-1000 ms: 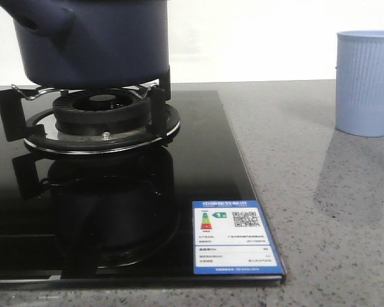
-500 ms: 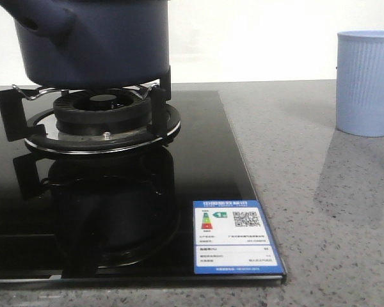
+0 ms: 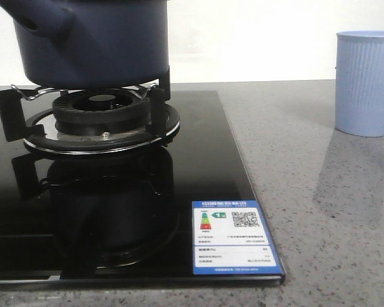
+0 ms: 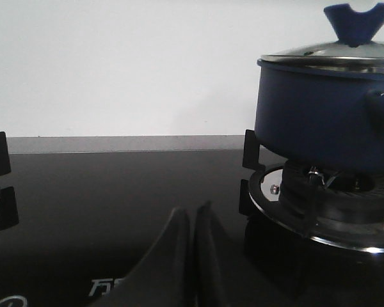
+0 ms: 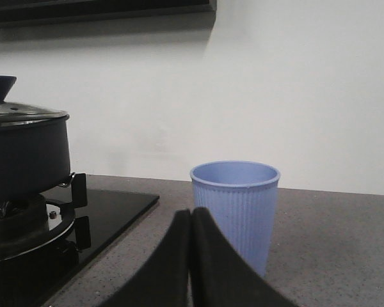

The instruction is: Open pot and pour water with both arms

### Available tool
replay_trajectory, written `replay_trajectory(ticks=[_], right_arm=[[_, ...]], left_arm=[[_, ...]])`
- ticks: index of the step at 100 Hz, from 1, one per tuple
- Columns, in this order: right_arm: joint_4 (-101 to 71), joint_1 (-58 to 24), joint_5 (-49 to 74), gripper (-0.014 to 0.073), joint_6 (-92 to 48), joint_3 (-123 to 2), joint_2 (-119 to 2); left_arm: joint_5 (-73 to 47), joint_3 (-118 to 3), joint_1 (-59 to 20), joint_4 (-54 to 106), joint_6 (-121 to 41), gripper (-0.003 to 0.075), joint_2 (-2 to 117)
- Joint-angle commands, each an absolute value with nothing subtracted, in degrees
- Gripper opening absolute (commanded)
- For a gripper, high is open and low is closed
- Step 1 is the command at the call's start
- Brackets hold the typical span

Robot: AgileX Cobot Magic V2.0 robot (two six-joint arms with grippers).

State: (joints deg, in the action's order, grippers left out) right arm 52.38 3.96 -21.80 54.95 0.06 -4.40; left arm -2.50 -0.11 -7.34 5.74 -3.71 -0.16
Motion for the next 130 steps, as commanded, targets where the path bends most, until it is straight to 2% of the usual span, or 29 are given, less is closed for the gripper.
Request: replay_trajectory(ticks=[1,109,119,130], right_arm=[[51.4,4.4,-23.7,-0.0061,55.0,-1.5,-4.9],[50.3,4.4,-22.8,-0.0061,54.6,-1.5,-4.9],[40.0,4.4,-21.3,-0.0061,45.4,-1.5,-6.7],[21.9,3.9,-19.5,-0.0061,26.7,-1.5,-9.6]], left_arm=[[0.6,0.8,-7.4,3.8,-0.8,-0.0016,-1.6],[0.7,0.8,-7.4,6.8,-0.4,-0.0016,-1.6],[0.7,0.8,-7.4,6.8,-0.4,-0.0016,-1.6],[0.7,0.8,-7.4,6.8,-0.4,-0.0016,-1.6]])
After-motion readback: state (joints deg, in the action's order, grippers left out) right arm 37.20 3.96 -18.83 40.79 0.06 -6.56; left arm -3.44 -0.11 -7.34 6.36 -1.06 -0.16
